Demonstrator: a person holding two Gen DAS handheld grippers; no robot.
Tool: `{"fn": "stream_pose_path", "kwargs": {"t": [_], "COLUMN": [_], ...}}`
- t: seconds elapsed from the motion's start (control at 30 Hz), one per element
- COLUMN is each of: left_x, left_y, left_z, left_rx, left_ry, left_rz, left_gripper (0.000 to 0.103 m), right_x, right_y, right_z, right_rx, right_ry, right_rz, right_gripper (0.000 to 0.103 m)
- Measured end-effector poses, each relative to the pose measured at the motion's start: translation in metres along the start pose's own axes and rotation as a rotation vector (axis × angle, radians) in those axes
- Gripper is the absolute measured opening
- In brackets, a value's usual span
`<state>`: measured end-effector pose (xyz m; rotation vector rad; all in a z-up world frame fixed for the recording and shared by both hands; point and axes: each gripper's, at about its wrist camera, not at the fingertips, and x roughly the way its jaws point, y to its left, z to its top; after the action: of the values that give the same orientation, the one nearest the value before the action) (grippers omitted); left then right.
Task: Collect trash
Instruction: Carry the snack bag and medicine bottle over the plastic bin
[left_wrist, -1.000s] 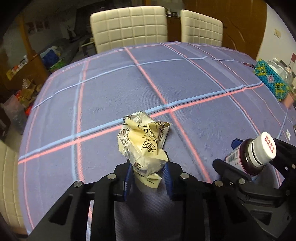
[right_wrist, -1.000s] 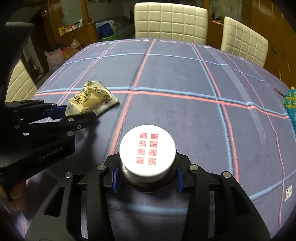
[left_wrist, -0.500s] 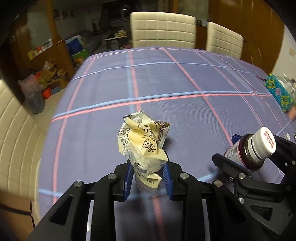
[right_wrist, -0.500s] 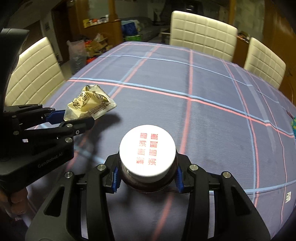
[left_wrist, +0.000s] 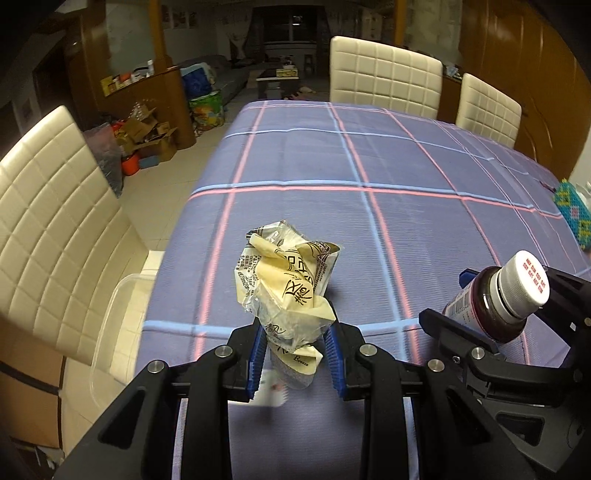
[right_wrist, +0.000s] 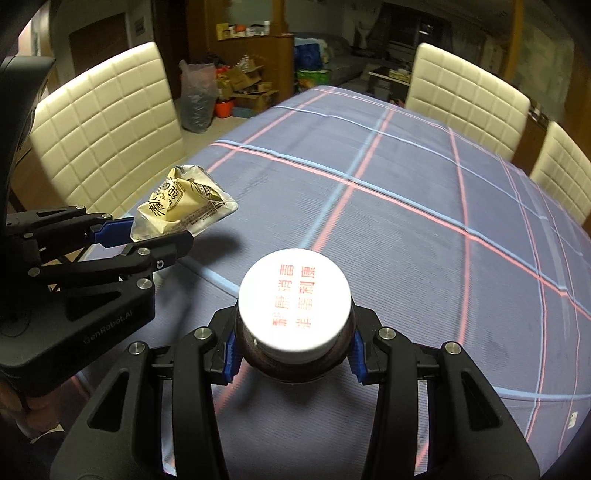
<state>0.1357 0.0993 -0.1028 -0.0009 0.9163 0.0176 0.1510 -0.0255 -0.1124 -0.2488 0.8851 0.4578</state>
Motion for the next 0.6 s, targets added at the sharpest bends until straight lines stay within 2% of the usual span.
{"fn": "stream_pose_path", "kwargs": {"t": [0.6], "left_x": [-0.016], "left_y": [0.087], "left_z": [-0.015], "left_rx": [-0.128], "left_ry": [-0.021], "left_rz": [0.090], "left_gripper": [0.028], "right_x": [0.014], "right_y": [0.080], "right_z": [0.035], "right_rx": [-0.134], "right_ry": [-0.004], "right_rz": [0.059], "right_gripper": [0.046]}}
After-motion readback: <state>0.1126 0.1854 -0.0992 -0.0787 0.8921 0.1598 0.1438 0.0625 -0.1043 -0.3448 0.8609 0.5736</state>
